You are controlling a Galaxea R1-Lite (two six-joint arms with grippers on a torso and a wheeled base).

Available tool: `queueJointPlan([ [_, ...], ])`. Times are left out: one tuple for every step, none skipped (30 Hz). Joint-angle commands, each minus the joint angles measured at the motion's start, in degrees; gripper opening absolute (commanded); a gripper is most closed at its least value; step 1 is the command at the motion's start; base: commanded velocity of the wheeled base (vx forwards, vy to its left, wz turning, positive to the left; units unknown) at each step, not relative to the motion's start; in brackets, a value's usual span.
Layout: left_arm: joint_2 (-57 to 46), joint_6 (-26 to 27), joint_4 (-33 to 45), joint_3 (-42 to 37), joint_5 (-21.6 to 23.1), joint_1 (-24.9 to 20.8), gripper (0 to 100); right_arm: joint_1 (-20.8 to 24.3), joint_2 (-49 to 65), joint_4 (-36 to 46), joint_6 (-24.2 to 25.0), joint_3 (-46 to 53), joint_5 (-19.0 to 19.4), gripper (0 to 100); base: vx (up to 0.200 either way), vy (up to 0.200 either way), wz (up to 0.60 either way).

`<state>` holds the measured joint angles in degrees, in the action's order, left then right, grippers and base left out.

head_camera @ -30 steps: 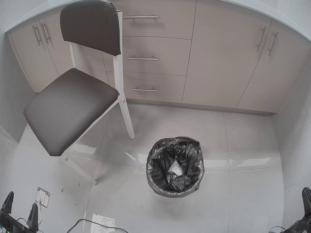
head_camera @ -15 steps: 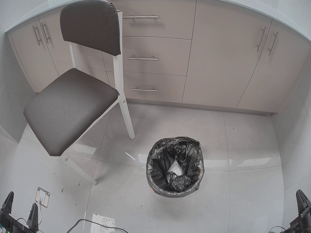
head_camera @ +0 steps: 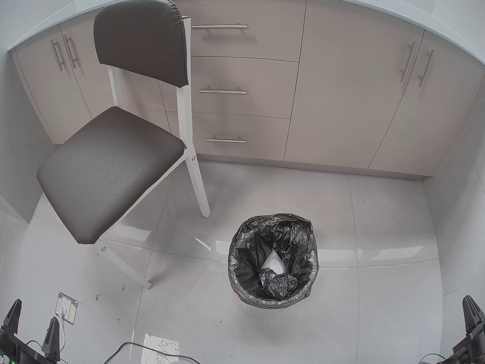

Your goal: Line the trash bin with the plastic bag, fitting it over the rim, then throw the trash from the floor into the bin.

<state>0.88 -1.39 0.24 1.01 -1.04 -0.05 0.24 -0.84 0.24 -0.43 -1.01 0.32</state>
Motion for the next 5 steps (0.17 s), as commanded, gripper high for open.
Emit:
queueJointPlan([
  [-0.9,0.0,0.0,-0.9,0.0,0.0,100,0.1,0.8,0.0,0.0,0.9,0.0,0,0.0,0.0,0.0],
  [-0.9,0.0,0.0,-0.9,0.0,0.0,100,0.1,0.8,0.0,0.0,0.9,0.0,0,0.0,0.0,0.0],
  [-0.9,0.0,0.0,-0.9,0.0,0.0,100,0.1,0.8,0.0,0.0,0.9,0.0,0,0.0,0.0,0.0],
  [-0.9,0.0,0.0,-0.9,0.0,0.0,100,0.1,0.8,0.0,0.0,0.9,0.0,0,0.0,0.0,0.0],
  [-0.9,0.0,0.0,-0.9,0.0,0.0,100,0.1,0.8,0.0,0.0,0.9,0.0,0,0.0,0.0,0.0],
])
